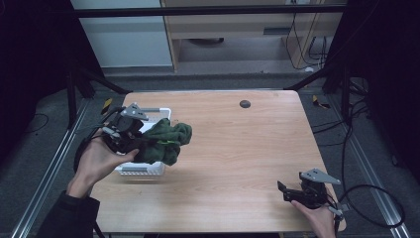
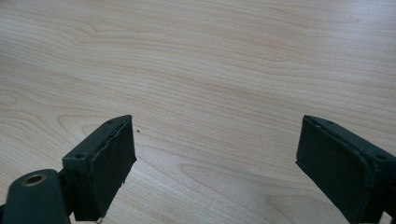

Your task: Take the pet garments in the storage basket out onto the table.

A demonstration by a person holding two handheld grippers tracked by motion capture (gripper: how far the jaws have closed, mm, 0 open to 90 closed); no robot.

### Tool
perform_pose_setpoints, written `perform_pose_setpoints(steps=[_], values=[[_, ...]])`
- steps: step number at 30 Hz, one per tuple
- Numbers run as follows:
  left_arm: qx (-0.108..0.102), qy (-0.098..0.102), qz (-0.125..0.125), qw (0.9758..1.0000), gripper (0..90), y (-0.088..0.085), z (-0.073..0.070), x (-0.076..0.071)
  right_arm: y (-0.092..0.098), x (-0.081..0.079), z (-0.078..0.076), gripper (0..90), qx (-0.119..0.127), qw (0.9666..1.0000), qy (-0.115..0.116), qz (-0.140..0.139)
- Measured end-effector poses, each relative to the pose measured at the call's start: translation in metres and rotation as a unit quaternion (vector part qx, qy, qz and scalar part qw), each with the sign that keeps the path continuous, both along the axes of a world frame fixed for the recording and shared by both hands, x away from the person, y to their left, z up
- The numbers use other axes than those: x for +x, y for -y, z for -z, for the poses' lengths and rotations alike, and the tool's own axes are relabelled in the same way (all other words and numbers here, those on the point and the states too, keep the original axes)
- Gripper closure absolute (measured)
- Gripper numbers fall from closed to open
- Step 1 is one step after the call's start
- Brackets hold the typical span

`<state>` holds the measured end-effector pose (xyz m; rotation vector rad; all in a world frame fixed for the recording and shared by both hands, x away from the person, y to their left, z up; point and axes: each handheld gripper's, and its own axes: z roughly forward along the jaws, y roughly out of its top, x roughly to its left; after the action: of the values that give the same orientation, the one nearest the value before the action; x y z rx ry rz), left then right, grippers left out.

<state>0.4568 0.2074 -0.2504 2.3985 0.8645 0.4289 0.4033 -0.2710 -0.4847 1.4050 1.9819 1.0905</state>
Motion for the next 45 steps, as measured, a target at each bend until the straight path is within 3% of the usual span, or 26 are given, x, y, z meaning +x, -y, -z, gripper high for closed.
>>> perform_pose_setpoints(steps=[18, 31, 45], values=[[0.012, -0.011, 0.042, 0.9990, 80.9, 0.044, 0.007, 0.002, 0.001, 0.000, -0.001, 10.8, -0.002, 0.9999, 0.012, 0.003], [0.021, -0.026, 0.069, 0.9971, 80.9, 0.076, 0.023, 0.007, 0.001, -0.001, -0.001, 10.5, 0.001, 0.9999, 0.013, 0.006], [0.020, -0.035, 0.087, 0.9954, 80.9, 0.097, 0.038, 0.011, 0.001, -0.001, -0.002, 10.5, -0.003, 0.9998, 0.018, 0.007]])
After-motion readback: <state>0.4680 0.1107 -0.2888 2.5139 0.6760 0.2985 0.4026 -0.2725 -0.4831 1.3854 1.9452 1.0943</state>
